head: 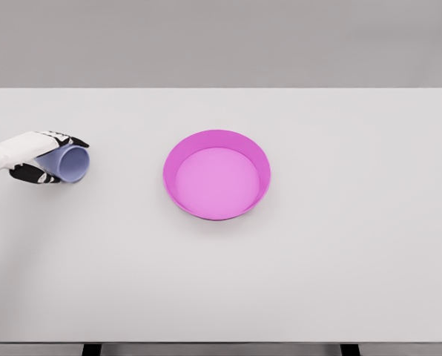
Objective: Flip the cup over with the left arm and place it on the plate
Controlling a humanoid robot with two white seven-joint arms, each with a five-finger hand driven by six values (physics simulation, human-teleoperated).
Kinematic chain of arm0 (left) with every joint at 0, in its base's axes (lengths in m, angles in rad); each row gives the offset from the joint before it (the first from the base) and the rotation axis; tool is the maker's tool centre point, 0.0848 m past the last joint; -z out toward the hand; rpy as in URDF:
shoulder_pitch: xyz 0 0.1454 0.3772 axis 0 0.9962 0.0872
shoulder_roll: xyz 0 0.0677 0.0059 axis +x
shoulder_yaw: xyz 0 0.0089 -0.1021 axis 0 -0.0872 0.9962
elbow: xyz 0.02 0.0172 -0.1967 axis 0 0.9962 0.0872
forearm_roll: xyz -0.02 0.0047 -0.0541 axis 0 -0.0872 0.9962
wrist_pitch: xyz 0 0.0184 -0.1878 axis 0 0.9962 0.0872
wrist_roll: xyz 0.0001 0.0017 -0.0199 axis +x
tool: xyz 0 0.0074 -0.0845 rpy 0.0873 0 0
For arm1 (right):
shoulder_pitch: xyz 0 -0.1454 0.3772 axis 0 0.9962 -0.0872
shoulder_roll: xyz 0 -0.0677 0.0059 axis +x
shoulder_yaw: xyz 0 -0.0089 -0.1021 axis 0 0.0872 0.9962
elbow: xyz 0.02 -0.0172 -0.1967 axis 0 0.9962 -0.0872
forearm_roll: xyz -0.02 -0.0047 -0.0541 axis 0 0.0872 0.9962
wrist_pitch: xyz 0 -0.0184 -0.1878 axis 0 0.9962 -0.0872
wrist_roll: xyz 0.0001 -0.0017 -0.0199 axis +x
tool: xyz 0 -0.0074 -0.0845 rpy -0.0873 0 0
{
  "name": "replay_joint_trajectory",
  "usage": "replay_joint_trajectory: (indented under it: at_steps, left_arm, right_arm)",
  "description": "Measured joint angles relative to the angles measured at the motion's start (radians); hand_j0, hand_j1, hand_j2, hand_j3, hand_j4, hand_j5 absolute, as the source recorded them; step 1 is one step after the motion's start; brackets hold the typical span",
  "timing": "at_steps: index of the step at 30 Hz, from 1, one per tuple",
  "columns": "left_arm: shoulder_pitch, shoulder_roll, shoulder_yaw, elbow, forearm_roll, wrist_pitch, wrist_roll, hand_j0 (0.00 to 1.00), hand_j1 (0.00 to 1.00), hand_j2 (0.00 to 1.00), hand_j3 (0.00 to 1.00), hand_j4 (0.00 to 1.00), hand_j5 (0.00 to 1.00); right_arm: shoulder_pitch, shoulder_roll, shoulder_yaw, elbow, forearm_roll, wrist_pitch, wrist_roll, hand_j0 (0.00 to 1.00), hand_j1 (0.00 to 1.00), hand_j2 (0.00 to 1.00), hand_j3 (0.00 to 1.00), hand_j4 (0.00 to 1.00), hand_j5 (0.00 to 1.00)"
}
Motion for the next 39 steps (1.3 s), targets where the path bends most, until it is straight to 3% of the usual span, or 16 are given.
replay_joint_trajectory:
  at_steps: [17,39]
  left_arm:
    - [-0.008,-0.011,-0.002,-0.014,0.086,-0.001,-0.001,0.8,0.8,0.8,0.8,0.8,0.8]
    - [-0.028,-0.012,-0.084,-0.143,0.289,-0.001,-0.001,0.78,0.78,0.78,0.78,0.78,0.78]
  right_arm:
    - [0.0,0.0,0.0,0.0,0.0,0.0,0.0,1.0,1.0,1.0,1.0,1.0,1.0]
    - [0.0,0.0,0.0,0.0,0.0,0.0,0.0,1.0,1.0,1.0,1.0,1.0,1.0]
